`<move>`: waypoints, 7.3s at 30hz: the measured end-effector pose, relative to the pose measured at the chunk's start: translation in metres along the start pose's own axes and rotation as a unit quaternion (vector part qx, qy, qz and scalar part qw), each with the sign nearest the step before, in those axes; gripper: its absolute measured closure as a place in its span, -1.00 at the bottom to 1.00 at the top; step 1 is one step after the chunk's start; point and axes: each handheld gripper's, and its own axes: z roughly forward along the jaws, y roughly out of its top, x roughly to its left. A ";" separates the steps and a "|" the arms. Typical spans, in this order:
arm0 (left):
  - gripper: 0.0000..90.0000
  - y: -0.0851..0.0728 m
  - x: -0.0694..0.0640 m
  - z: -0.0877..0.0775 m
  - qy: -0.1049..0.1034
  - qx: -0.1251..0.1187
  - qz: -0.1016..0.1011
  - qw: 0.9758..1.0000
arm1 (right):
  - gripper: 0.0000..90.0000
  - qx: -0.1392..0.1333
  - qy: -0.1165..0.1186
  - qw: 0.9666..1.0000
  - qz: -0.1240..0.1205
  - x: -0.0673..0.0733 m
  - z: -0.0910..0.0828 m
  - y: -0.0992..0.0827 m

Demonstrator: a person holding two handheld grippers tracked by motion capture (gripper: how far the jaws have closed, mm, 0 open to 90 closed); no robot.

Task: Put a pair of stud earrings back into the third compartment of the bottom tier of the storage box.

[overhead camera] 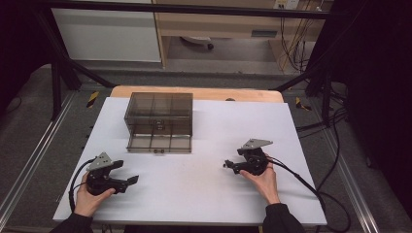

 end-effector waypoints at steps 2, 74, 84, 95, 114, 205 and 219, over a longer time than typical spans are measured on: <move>-0.82 0.000 0.000 0.000 0.000 0.000 0.000 1.000 | -0.20 -0.001 0.001 1.000 0.000 -0.001 0.001 0.000; -0.79 0.000 0.001 -0.001 0.004 0.000 -0.002 1.000 | 0.84 -0.022 0.029 0.999 -0.014 0.008 -0.020 0.006; -0.79 0.000 0.001 -0.001 0.005 -0.001 -0.003 1.000 | 0.84 -0.030 0.036 0.999 -0.024 0.021 -0.027 0.024; -0.79 0.000 0.000 -0.001 0.005 0.000 -0.001 1.000 | 0.84 -0.033 0.047 0.998 -0.032 0.036 -0.017 0.045; -0.79 0.000 0.000 -0.001 0.004 0.000 -0.001 1.000 | 0.84 -0.023 0.055 0.997 -0.043 0.064 0.013 0.079; -0.79 0.000 0.000 0.000 0.005 0.001 0.000 1.000 | -0.86 -0.008 0.038 0.999 -0.011 0.078 0.073 0.117; -0.79 0.000 0.000 0.000 0.006 0.003 0.000 1.000 | -0.94 -0.014 0.026 1.000 -0.002 0.061 0.034 0.094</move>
